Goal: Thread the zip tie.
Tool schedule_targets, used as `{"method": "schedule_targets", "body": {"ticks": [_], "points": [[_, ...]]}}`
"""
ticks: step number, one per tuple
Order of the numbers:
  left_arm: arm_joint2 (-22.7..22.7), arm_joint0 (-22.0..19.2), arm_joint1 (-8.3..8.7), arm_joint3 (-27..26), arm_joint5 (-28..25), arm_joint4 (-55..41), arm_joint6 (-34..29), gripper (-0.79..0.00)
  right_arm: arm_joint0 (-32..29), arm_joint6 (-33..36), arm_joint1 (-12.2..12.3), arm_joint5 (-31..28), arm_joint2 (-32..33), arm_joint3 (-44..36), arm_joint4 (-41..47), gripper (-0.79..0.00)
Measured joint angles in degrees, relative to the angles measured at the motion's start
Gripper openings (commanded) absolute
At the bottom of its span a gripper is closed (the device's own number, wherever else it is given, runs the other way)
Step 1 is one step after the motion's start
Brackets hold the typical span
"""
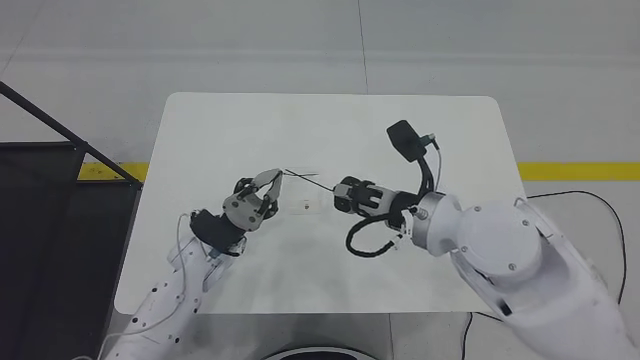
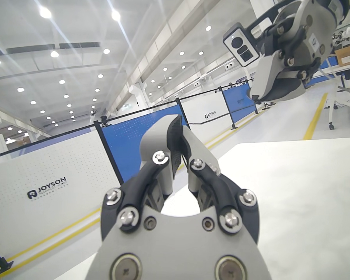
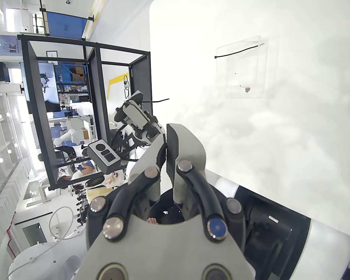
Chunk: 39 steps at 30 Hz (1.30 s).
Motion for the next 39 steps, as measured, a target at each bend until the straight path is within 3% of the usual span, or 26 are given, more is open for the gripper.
{"method": "schedule_targets", "body": {"ticks": [17, 39], "points": [[0.4, -0.4, -0.23, 1.0, 2.2, 1.7, 1.3, -0.785, -1.1, 6.8, 1.1, -1.6, 2.5, -0.1, -1.0, -0.785], [1.1, -1.0, -0.48, 1.9, 2.3, 2.6, 1.5, -0.785, -0.2, 7.4, 0.9, -1.5, 2.3, 1.2, 1.6, -0.785]]}}
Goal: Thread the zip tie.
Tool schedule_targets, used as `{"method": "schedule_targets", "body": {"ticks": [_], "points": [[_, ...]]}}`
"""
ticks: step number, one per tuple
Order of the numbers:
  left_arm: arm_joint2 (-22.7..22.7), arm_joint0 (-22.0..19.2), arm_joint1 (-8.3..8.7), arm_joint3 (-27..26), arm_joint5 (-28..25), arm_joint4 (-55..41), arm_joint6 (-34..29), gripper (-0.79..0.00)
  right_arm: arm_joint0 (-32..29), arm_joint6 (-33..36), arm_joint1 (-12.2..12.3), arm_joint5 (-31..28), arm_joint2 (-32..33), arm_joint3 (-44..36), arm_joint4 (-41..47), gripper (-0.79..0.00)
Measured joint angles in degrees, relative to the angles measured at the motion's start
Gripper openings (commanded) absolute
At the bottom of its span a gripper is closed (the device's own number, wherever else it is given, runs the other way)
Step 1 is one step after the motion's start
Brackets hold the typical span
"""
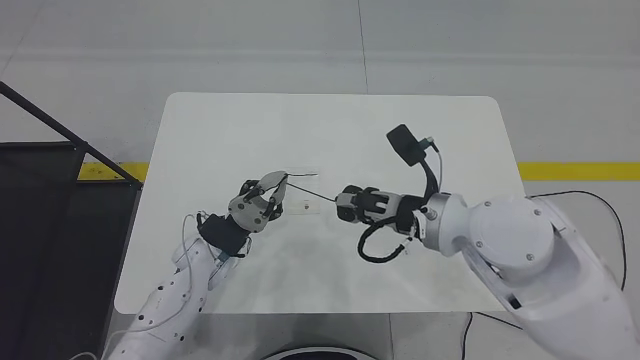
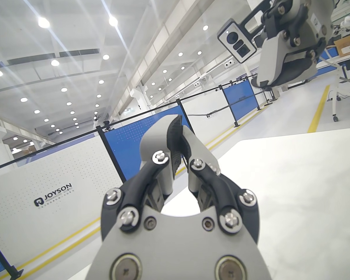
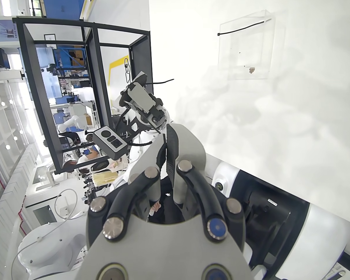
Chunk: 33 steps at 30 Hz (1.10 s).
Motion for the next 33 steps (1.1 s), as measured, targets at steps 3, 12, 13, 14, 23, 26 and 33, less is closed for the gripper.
{"method": "schedule_targets", "body": {"ticks": [3, 12, 13, 14, 23, 26, 33], "points": [[0.0, 0.0, -0.01, 0.0, 0.0, 0.0, 0.0, -0.785, 0.2, -0.1, -0.1, 0.2, -0.1, 0.2, 0.3, -0.785], [0.0, 0.1, -0.05, -0.1, -0.2, 0.1, 0.0, -0.785, 1.1, -0.6, -0.3, 1.1, -0.1, 0.9, 1.4, -0.785], [0.0, 0.1, -0.06, -0.1, -0.2, 0.1, 0.0, -0.785, 1.3, -0.6, -0.3, 1.2, -0.1, 1.0, 1.5, -0.785], [0.0, 0.1, -0.06, -0.1, -0.1, 0.1, 0.0, -0.785, 1.4, -0.6, -0.3, 1.4, -0.2, 1.0, 1.5, -0.785], [-0.1, 0.1, -0.1, -0.2, -0.1, 0.0, 0.0, -0.785, 2.2, -0.6, -0.3, 2.3, -0.8, 1.2, 1.6, -0.785], [-0.2, 0.2, -0.11, -0.2, -0.1, 0.0, 0.0, -0.785, 2.3, -0.7, -0.3, 2.3, -0.8, 1.2, 1.7, -0.785], [-0.3, 0.2, -0.15, -0.2, -0.1, -0.1, 0.0, -0.785, 2.4, -0.8, -0.3, 2.4, -0.8, 1.2, 1.9, -0.785]]}}
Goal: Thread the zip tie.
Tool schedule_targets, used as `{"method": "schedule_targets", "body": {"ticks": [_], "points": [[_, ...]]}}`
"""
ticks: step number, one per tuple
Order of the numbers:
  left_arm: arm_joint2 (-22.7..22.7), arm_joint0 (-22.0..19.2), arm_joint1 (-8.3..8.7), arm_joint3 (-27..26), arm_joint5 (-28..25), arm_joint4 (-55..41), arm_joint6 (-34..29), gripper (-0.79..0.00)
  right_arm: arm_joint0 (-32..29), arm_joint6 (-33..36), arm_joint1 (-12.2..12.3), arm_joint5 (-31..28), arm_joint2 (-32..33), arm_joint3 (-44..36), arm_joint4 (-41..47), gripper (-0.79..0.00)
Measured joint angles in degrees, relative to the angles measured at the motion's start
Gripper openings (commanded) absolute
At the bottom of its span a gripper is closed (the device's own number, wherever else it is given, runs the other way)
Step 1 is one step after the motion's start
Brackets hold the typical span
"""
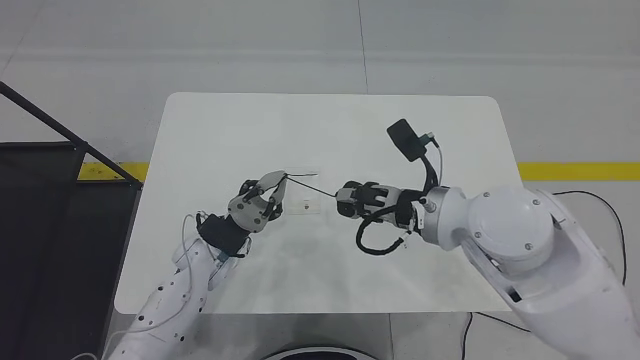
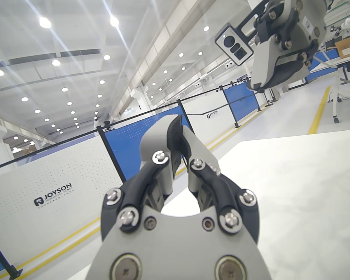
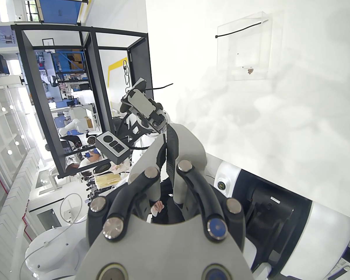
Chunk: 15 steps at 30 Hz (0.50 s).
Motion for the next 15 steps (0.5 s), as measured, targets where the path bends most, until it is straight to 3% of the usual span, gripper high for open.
{"method": "schedule_targets", "body": {"ticks": [15], "points": [[-0.2, 0.0, -0.09, 0.0, 0.0, -0.4, 0.0, -0.785, 0.6, 0.1, 0.1, 0.5, -0.2, 0.0, 0.3, -0.785]]}}
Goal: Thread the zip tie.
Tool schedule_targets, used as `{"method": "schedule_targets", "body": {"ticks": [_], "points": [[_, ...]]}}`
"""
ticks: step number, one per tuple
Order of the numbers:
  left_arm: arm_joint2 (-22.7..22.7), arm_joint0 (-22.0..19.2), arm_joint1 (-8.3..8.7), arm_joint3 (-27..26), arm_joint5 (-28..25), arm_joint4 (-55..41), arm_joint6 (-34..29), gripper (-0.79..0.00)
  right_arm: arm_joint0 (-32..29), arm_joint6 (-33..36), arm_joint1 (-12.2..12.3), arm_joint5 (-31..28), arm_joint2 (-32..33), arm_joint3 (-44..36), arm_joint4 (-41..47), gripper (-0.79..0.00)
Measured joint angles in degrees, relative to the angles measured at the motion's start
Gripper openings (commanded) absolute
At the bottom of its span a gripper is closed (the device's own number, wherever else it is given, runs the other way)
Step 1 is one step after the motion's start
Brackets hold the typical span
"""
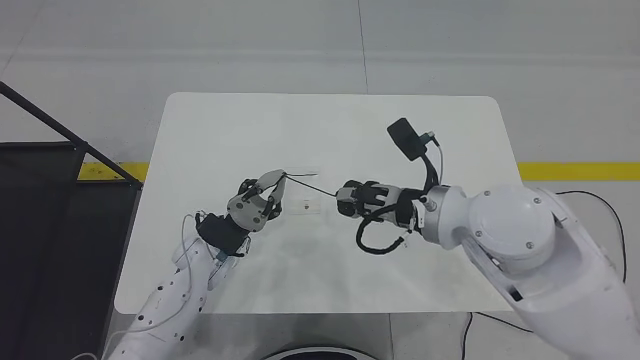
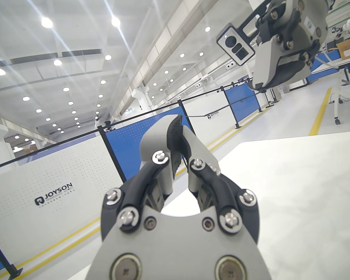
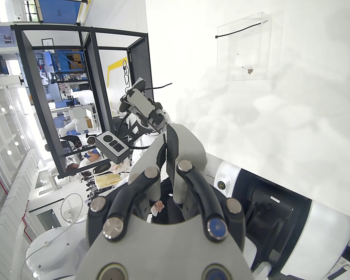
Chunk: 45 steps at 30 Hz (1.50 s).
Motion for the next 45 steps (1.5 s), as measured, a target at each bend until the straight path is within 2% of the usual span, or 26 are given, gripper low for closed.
{"method": "schedule_targets", "body": {"ticks": [45], "points": [[-0.1, 0.0, -0.24, 0.1, 0.0, -0.3, 0.0, -0.785, 1.9, -1.2, -0.1, 1.1, -1.0, 0.4, 1.7, -0.785]]}}
